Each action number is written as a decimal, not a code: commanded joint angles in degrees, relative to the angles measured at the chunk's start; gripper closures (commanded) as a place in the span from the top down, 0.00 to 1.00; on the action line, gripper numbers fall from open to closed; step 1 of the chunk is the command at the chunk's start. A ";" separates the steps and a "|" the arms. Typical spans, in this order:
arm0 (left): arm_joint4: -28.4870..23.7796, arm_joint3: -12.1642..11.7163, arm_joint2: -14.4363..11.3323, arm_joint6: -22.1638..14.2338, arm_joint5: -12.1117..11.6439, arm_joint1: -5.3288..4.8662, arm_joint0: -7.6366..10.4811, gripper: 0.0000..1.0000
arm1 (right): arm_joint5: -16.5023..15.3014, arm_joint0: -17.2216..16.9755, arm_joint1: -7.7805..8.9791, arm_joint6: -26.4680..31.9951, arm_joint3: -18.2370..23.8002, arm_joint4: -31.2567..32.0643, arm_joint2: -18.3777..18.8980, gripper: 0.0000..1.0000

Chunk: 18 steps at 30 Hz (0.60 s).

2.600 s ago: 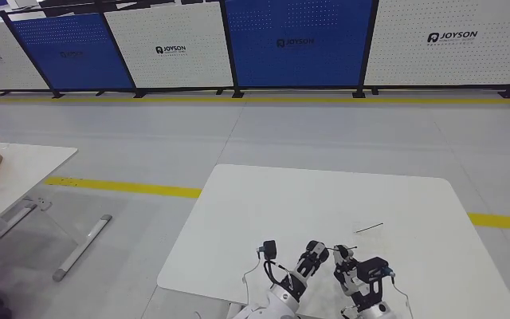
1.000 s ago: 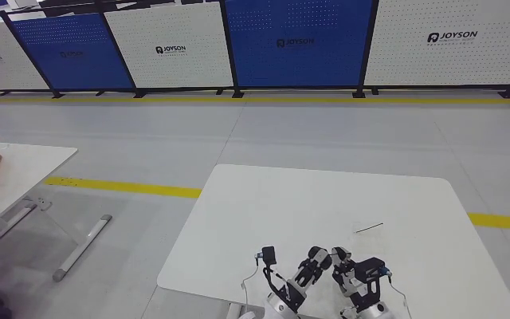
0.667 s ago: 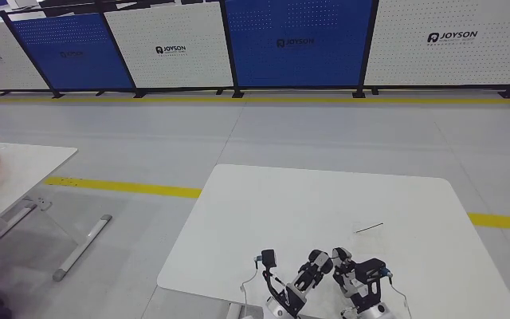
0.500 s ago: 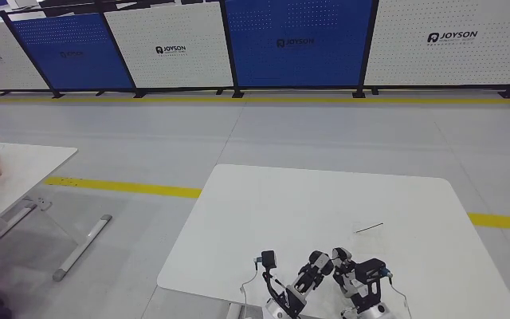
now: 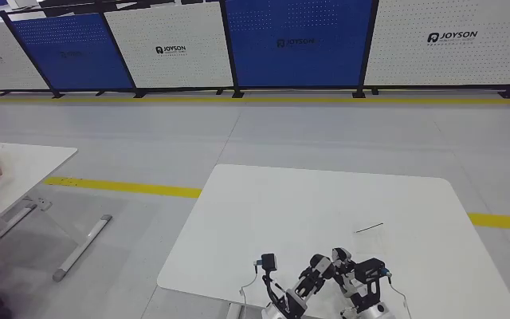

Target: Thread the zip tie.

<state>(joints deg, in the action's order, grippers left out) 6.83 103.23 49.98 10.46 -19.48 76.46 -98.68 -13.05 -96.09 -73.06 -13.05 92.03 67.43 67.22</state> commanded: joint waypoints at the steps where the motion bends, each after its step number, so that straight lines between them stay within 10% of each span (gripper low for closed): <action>1: 0.18 0.14 -0.14 -0.10 0.00 -0.09 -0.12 0.00 | 0.01 0.07 0.00 -0.04 -0.14 -0.01 -0.04 0.00; 18: -0.29 0.04 -0.66 1.61 0.00 -0.44 0.48 0.00 | -0.73 0.57 0.03 -0.88 -0.99 -1.63 0.05 0.00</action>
<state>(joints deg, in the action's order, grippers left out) 6.71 103.48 49.29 11.65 -19.48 75.98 -98.39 -13.69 -95.40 -73.03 -13.79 90.88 66.40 67.13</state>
